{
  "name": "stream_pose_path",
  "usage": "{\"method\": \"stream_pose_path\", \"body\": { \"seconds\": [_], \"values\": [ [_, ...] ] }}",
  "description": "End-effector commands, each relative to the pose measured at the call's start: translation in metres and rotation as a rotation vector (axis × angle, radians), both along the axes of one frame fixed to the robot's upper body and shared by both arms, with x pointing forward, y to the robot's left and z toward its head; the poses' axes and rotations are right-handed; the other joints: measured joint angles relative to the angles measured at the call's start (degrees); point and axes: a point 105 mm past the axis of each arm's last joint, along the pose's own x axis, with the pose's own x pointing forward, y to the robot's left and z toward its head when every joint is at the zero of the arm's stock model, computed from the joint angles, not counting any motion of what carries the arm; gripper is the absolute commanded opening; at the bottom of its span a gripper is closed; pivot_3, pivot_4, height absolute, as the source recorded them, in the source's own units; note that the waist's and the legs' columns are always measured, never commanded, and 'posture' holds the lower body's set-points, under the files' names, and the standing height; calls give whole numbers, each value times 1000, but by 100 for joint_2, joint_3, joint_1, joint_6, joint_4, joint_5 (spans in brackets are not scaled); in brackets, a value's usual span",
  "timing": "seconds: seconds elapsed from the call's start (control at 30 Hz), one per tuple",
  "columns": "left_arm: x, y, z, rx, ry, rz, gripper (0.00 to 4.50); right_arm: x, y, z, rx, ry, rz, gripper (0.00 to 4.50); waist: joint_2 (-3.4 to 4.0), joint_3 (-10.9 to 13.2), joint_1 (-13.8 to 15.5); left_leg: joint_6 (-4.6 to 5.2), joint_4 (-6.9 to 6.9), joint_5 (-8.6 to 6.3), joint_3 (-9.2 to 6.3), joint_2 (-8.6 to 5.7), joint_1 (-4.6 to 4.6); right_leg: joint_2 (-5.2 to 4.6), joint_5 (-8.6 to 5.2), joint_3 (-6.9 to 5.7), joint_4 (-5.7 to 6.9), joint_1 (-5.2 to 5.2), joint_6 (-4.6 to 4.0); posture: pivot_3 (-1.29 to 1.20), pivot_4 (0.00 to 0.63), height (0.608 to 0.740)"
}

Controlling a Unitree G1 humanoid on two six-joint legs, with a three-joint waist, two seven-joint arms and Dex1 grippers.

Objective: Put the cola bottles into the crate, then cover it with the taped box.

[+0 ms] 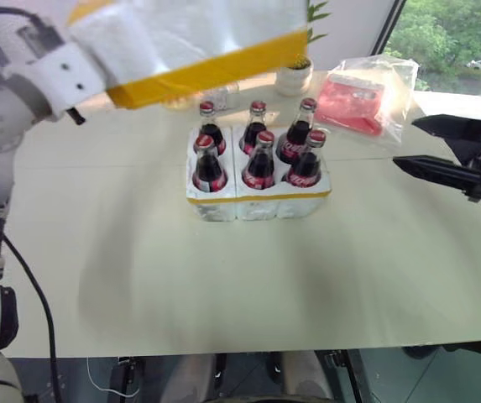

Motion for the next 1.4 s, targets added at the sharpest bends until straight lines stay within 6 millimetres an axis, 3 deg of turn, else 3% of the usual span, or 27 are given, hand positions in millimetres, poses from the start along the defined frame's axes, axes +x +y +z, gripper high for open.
{"method": "stream_pose_path", "body": {
  "seconds": [0.03,0.27,0.63,0.77,0.9,1.3,1.4],
  "values": [
    [-16,-20,7,79,27,-21,624,5,-6,6,36,-46,-34,4500,-2,1,8,0,0,0,0,0,0,1,0,0,1,-1,0,0,150,740],
    [-27,-49,-3,269,46,-48,624,5,-5,1,89,-50,-38,4500,-1,2,55,1,4,0,0,1,2,10,0,1,-1,6,0,0,150,740],
    [-7,-57,-26,529,-56,-26,624,2,0,-6,137,-61,-56,4500,-1,2,62,1,10,0,-2,0,5,9,0,1,-4,15,0,0,150,740],
    [-3,-65,-28,532,-85,-42,2198,0,-1,-4,154,-70,-66,4500,-1,2,62,2,10,0,-2,0,6,10,0,0,-4,15,0,0,150,740],
    [-6,-66,-36,509,-47,-53,4292,-1,-1,-4,163,-71,-71,4500,-1,2,58,3,10,0,-2,0,6,10,0,0,-4,15,0,0,150,740],
    [-47,-17,-62,259,284,-24,4408,-2,-8,-9,131,-46,-82,4500,2,0,54,4,11,-1,-3,2,7,10,0,1,-2,14,0,0,150,740],
    [-48,1,-63,-66,420,-18,4408,0,-7,-9,126,-38,-72,4500,2,0,69,3,13,-1,-7,3,8,10,0,-2,-2,18,-1,0,150,740]
  ]
}}
